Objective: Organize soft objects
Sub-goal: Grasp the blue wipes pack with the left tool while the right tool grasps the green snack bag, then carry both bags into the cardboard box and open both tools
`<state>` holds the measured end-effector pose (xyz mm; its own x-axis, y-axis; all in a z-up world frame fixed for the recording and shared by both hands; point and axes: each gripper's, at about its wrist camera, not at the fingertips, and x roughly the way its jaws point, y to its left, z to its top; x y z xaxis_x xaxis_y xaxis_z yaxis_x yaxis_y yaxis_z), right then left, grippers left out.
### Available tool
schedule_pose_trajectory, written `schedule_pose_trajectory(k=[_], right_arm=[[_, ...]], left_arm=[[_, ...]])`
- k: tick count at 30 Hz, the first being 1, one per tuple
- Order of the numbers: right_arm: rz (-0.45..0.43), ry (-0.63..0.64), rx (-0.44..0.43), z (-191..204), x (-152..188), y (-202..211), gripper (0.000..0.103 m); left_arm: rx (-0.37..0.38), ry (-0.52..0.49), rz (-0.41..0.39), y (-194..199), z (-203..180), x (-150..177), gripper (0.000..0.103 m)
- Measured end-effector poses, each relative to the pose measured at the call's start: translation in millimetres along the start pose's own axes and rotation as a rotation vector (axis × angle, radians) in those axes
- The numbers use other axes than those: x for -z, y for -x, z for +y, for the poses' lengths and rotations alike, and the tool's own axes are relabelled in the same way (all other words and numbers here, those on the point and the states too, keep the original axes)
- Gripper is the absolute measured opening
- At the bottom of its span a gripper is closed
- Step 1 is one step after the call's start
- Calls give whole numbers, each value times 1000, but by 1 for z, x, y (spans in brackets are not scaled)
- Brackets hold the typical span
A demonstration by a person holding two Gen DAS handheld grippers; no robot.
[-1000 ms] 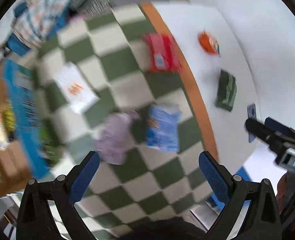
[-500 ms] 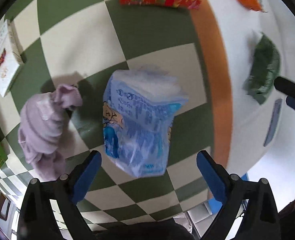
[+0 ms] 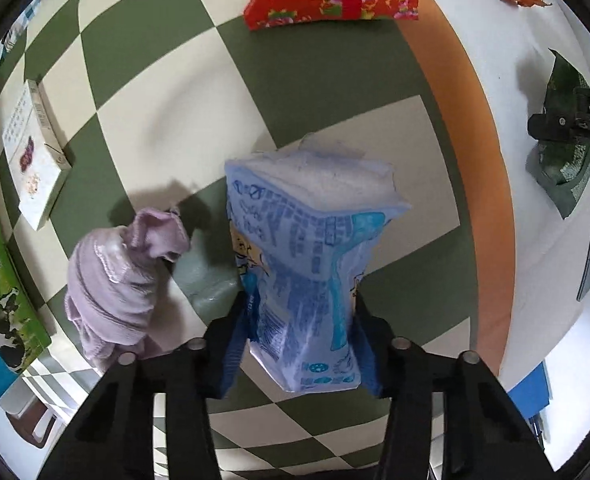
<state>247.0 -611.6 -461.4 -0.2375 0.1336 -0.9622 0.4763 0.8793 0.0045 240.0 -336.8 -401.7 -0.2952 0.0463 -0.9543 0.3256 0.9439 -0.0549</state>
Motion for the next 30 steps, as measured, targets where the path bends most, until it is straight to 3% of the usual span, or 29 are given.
schedule_pose_trajectory(k=[1, 3, 11, 15, 22, 30], right_arm=[[-10, 2, 2, 2, 0, 2, 56], [-18, 0, 8, 4, 0, 5, 46], [-28, 9, 39, 12, 3, 7, 43], [-33, 6, 23, 20, 14, 10, 40], [-89, 67, -37, 40, 56, 43, 39], [-189, 200, -135, 98, 116, 114, 39]], left_arm=[[-1, 2, -4, 0, 0, 1, 41], [1, 2, -9, 0, -1, 3, 40], [-3, -8, -23, 8, 5, 8, 36], [32, 0, -33, 19, 11, 9, 34], [99, -39, -169, 85, 19, 33, 34], [177, -18, -372, 179, 76, 96, 34]])
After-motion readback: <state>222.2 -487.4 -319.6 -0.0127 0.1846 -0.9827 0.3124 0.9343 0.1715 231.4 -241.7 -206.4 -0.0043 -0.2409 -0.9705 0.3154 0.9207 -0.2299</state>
